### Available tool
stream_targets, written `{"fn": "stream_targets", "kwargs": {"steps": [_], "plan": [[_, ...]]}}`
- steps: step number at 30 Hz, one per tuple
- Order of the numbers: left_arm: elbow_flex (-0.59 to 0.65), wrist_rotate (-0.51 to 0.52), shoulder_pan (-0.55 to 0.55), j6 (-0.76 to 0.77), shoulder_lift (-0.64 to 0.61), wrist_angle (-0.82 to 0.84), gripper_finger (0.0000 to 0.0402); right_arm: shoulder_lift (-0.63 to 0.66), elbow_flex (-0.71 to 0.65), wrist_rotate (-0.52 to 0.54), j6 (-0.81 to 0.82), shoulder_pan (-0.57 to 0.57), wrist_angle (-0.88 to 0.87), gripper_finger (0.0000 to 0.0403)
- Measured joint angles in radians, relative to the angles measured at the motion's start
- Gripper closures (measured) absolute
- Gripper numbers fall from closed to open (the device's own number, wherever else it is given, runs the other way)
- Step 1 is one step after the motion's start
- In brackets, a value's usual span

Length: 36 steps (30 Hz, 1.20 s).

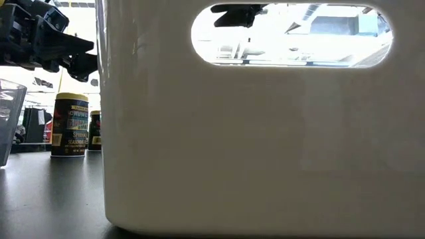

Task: Sort spices by type
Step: Put the bottom center green seasoning bottle into the white bin

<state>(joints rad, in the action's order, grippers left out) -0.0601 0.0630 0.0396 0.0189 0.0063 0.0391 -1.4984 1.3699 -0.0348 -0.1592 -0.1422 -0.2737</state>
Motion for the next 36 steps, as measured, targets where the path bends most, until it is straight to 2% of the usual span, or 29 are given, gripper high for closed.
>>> {"fn": "stream_targets", "kwargs": {"steps": [4, 13, 19, 25, 30, 36], "plan": [[0.0, 0.0, 0.0, 0.0, 0.0, 0.0, 0.0121, -0.078, 0.108, -0.005, -0.036, 0.001, -0.132, 0.0072], [0.0, 0.002, 0.0, 0.0, 0.0, 0.0, 0.0121, -0.357, 0.443, -0.005, -0.26, 0.042, -0.457, 0.0072], [0.0, 0.003, 0.0, 0.0, 0.0, 0.0, 0.0121, -0.525, 0.603, -0.005, -0.397, 0.053, -0.689, 0.0072], [0.0, 0.004, 0.0, 0.0, 0.0, 0.0, 0.0121, -0.645, 0.673, -0.004, -0.457, 0.052, -0.783, 0.0072], [0.0, 0.004, 0.0, 0.0, 0.0, 0.0, 0.0121, -0.7, 0.682, 0.027, -0.525, 0.053, -0.791, 0.0072], [0.0, 0.004, 0.0, 0.0, 0.0, 0.0, 0.0121, -0.744, 0.682, 0.045, -0.534, 0.048, -0.806, 0.0072]]}}
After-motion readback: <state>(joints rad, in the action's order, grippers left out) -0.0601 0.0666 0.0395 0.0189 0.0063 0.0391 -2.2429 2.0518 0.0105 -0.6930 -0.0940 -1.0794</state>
